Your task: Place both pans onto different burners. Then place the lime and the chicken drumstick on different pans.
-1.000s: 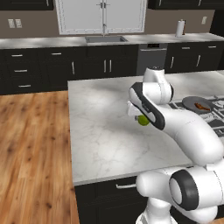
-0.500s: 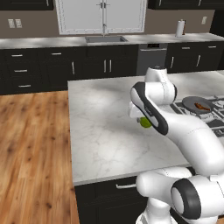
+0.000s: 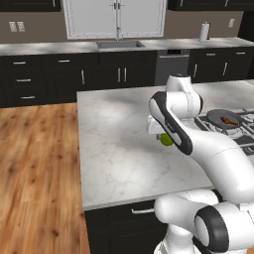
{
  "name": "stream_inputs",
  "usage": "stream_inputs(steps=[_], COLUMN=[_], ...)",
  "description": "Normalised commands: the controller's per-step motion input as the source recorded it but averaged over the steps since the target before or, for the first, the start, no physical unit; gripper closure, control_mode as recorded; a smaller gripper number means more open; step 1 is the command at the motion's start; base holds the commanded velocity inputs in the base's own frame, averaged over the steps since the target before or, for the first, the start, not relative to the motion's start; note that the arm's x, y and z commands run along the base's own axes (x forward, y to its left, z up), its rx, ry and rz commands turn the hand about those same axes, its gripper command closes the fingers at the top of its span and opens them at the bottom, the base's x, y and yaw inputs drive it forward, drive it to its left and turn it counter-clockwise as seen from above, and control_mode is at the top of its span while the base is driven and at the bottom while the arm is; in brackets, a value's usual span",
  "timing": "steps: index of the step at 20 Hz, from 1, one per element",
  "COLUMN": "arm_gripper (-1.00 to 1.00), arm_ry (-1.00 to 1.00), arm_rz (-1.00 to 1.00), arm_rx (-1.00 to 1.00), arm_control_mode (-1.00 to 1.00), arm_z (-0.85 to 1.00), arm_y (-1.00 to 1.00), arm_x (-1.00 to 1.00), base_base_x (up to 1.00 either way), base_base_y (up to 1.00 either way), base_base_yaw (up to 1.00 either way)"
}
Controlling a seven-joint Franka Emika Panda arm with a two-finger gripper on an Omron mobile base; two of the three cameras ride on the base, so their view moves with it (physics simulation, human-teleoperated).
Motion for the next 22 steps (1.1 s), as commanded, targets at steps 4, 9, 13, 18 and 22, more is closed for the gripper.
stream_inputs(steps=[4,9,13,18,22], arm_gripper=[1.00,1.00,1.00,1.00,1.00], arm_ry=[0.04,0.04,0.00,0.00,0.00], arm_rz=[0.00,0.00,0.00,0.00,0.00], arm_rx=[0.00,0.00,0.00,0.00,0.00], arm_control_mode=[-1.00,-1.00,1.00,1.00,1.00], arm_z=[0.05,0.01,0.00,0.00,0.00], arm_y=[0.00,0.00,0.00,0.00,0.00], arm_x=[0.00,0.00,0.00,0.00,0.00], base_base_x=[0.00,0.00,-0.11,-0.41,-0.45], base_base_y=[0.00,0.00,-0.04,-0.25,-0.36], base_base_yaw=[0.00,0.00,0.00,0.00,0.00])
